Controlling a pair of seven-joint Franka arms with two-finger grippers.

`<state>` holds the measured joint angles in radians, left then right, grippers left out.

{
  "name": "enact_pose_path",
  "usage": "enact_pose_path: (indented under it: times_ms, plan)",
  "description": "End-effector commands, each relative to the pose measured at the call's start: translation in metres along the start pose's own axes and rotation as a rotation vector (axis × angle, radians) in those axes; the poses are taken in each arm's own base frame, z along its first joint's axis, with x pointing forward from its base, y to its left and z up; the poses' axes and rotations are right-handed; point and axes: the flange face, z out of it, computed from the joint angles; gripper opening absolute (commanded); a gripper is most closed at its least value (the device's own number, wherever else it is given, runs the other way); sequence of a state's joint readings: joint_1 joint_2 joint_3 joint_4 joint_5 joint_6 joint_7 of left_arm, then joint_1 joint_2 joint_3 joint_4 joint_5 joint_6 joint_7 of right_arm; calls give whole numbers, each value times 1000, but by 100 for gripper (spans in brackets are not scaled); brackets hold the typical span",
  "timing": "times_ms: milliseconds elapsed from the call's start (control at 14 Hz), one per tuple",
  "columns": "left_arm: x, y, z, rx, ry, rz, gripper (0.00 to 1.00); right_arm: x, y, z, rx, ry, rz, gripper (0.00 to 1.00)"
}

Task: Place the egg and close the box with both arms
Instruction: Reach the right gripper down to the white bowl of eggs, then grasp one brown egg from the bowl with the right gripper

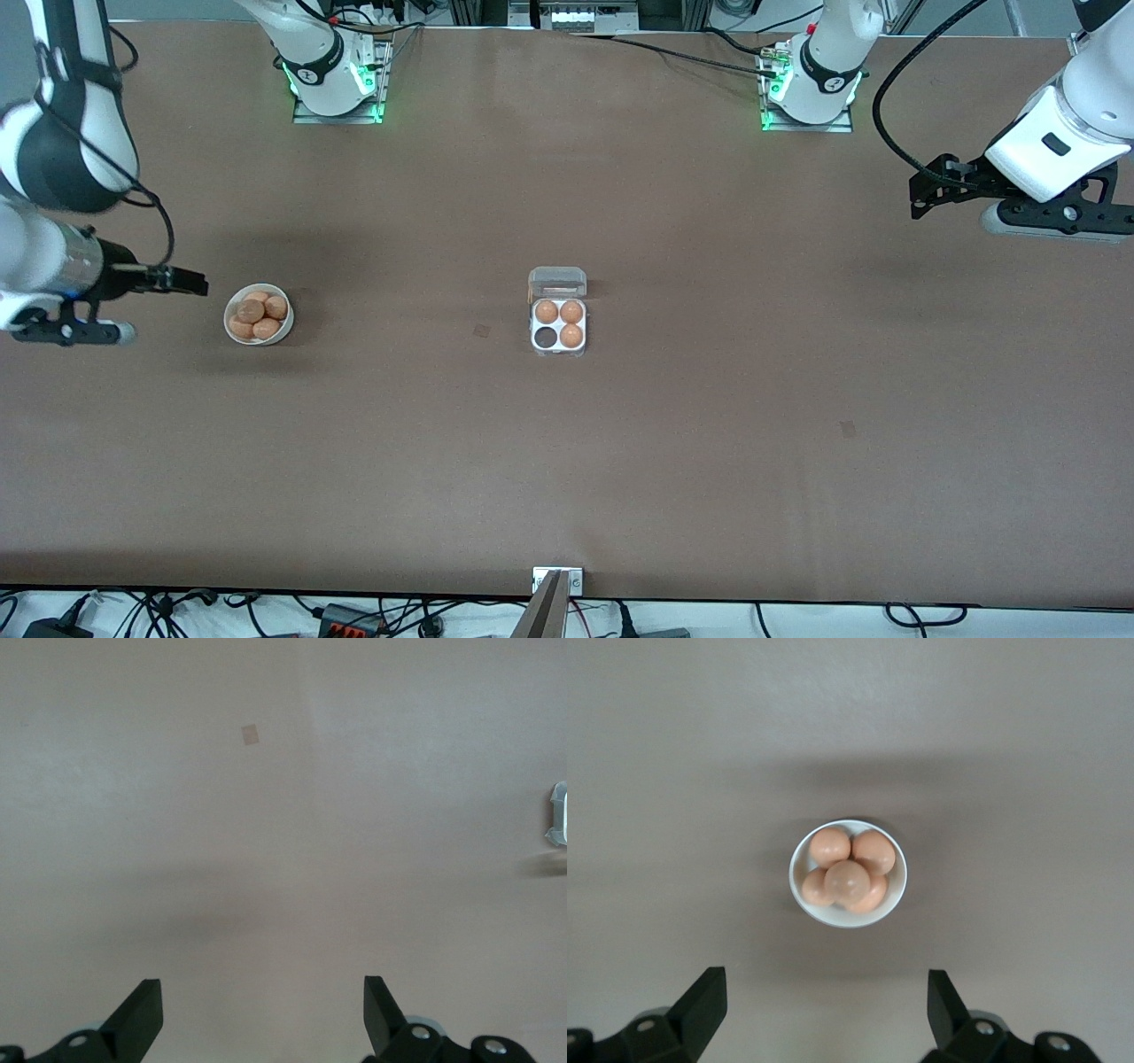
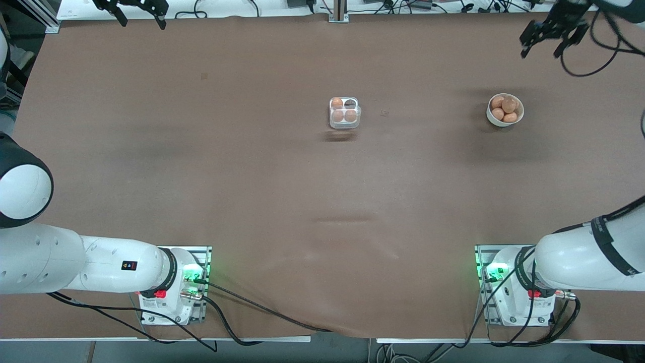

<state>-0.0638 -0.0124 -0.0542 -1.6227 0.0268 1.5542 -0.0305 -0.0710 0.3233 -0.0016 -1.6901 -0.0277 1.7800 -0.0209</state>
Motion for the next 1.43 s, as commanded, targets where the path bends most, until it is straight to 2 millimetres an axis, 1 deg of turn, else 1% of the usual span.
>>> enact_pose_path:
  times_ms: [0,286,357,714,786,1000,1071,1143,1286,1357]
  plan:
    - [3,1,-7,-6,5,12,100,21,5,47,-1,-47,7,100]
    - [3,0,-6,-6,4,10,100,31,6,109,12,-154,13,100]
    - [3,0,-7,-6,5,10,100,33,12,124,19,-173,24,100]
    - [3,1,-6,-6,2,12,100,40,14,155,50,-200,40,100]
    - [3,1,-6,-6,2,12,100,40,14,158,52,-206,40,97]
    - [3,1,-6,-6,4,12,100,39,13,159,50,-217,37,64]
    - [2,3,-7,-6,4,15,100,39,13,162,51,-221,37,56]
    - [2,5,-7,-6,4,18,100,38,13,162,51,-223,37,46]
    - [2,5,-7,-6,5,18,100,38,12,160,49,-221,33,29]
    - [2,5,-7,-6,5,18,100,40,12,156,49,-217,32,26]
